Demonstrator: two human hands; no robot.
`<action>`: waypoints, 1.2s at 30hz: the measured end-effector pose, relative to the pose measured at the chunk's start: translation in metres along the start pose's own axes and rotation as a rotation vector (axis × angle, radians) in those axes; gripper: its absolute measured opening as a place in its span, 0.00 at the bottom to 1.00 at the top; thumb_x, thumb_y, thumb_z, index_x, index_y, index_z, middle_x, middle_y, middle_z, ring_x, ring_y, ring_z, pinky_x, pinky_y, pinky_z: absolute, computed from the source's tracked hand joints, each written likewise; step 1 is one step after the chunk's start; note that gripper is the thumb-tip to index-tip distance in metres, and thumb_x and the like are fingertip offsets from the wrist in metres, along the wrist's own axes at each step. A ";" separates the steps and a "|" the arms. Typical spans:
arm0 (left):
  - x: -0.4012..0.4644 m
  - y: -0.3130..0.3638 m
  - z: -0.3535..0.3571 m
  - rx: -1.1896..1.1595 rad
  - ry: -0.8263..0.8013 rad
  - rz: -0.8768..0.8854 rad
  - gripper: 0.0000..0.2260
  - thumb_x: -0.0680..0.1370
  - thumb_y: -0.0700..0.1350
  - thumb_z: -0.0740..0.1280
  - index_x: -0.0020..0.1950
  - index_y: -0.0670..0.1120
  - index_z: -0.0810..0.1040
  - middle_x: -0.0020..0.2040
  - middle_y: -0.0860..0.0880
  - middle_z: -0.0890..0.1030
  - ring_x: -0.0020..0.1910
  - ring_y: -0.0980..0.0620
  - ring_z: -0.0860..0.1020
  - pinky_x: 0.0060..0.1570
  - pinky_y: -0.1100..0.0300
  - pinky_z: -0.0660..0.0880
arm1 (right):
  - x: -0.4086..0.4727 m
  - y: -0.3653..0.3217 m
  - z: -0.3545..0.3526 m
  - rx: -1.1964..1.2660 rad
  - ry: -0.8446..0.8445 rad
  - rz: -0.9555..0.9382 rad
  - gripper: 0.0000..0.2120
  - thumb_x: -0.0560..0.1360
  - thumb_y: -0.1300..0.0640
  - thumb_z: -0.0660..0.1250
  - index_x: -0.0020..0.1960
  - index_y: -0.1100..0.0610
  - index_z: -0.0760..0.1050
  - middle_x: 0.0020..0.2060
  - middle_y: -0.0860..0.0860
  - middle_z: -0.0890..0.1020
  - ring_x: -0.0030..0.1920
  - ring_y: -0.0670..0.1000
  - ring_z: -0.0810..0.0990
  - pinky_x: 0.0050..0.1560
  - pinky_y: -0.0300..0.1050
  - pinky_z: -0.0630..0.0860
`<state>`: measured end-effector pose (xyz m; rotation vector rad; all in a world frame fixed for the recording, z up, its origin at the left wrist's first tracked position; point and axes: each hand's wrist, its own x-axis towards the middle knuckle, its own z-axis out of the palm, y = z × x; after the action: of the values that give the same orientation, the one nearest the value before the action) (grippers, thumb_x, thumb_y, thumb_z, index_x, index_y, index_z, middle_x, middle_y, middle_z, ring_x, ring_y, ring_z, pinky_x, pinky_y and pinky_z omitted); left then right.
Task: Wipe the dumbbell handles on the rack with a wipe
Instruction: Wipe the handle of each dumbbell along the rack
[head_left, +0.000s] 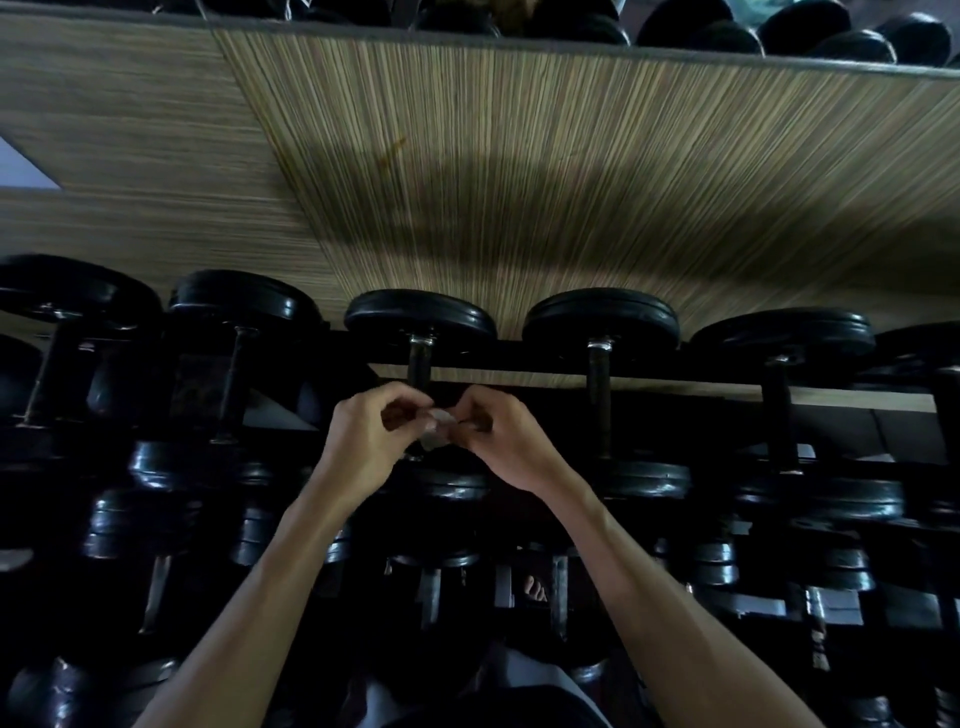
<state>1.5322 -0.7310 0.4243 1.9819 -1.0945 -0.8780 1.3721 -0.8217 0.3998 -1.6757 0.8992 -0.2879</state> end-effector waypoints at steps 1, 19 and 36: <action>-0.002 -0.005 0.002 0.030 0.095 0.054 0.06 0.74 0.42 0.75 0.51 0.48 0.83 0.45 0.54 0.84 0.46 0.59 0.82 0.45 0.69 0.78 | 0.004 0.002 0.004 0.009 0.054 0.018 0.07 0.76 0.57 0.74 0.43 0.57 0.76 0.35 0.44 0.80 0.33 0.36 0.77 0.35 0.31 0.72; -0.012 -0.017 0.016 0.014 0.463 -0.138 0.10 0.80 0.46 0.62 0.42 0.53 0.81 0.35 0.58 0.82 0.32 0.59 0.79 0.30 0.63 0.68 | 0.043 0.010 0.041 -0.112 0.306 -0.066 0.11 0.79 0.65 0.67 0.37 0.62 0.79 0.31 0.51 0.82 0.32 0.49 0.81 0.33 0.45 0.79; -0.021 -0.028 0.023 0.053 0.470 -0.033 0.14 0.76 0.51 0.58 0.36 0.49 0.79 0.31 0.53 0.80 0.31 0.54 0.77 0.31 0.57 0.73 | 0.044 -0.015 0.030 -0.065 0.337 -0.081 0.07 0.78 0.61 0.71 0.41 0.61 0.80 0.33 0.47 0.82 0.35 0.37 0.80 0.37 0.28 0.72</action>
<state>1.5163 -0.7074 0.3935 2.1092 -0.8192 -0.3675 1.4258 -0.8296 0.3922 -1.7560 1.0992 -0.6152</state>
